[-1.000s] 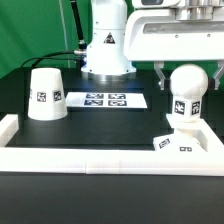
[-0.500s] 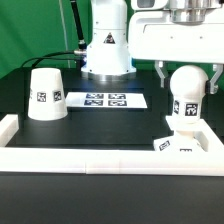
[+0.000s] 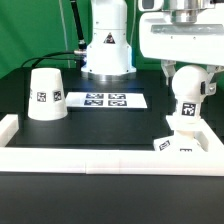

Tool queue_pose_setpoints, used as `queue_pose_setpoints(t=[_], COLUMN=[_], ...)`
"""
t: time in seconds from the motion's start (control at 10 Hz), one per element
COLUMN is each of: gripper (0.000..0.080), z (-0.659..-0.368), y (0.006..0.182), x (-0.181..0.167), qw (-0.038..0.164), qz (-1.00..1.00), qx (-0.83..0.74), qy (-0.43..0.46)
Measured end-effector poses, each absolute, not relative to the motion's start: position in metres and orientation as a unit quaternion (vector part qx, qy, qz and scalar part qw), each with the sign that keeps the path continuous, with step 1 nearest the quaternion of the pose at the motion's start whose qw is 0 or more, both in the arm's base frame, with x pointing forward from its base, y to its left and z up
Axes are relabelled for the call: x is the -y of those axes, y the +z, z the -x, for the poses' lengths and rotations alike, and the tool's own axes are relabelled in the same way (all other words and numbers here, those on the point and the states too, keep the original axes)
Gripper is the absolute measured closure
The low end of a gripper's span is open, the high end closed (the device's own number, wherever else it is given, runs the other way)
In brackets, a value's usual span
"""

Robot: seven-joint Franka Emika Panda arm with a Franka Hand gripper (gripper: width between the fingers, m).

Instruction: Assemble lamp

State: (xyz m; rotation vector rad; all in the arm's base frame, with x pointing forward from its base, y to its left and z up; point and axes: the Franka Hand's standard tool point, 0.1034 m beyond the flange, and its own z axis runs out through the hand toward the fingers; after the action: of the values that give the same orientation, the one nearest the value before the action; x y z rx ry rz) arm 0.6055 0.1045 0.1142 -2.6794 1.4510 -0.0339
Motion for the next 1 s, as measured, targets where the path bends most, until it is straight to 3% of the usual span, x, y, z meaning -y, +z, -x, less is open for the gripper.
queue_pose_setpoints(t=[0.1, 0.2, 0.3, 1.0], gripper=[0.022, 0.013, 0.0109, 0.0101], z=[-0.6056, -0.6056, -0.6057, -0.6057], y=[0.1142, 0.1143, 0.1147, 0.1146], x=[-0.1048, -0.105, -0.1056, -0.1059], qw=[0.047, 0.047, 0.046, 0.04], qz=[0.883, 0.892, 0.898, 0.988], qx=[-0.466, -0.45, -0.437, -0.15], qy=[-0.012, -0.012, -0.012, -0.025])
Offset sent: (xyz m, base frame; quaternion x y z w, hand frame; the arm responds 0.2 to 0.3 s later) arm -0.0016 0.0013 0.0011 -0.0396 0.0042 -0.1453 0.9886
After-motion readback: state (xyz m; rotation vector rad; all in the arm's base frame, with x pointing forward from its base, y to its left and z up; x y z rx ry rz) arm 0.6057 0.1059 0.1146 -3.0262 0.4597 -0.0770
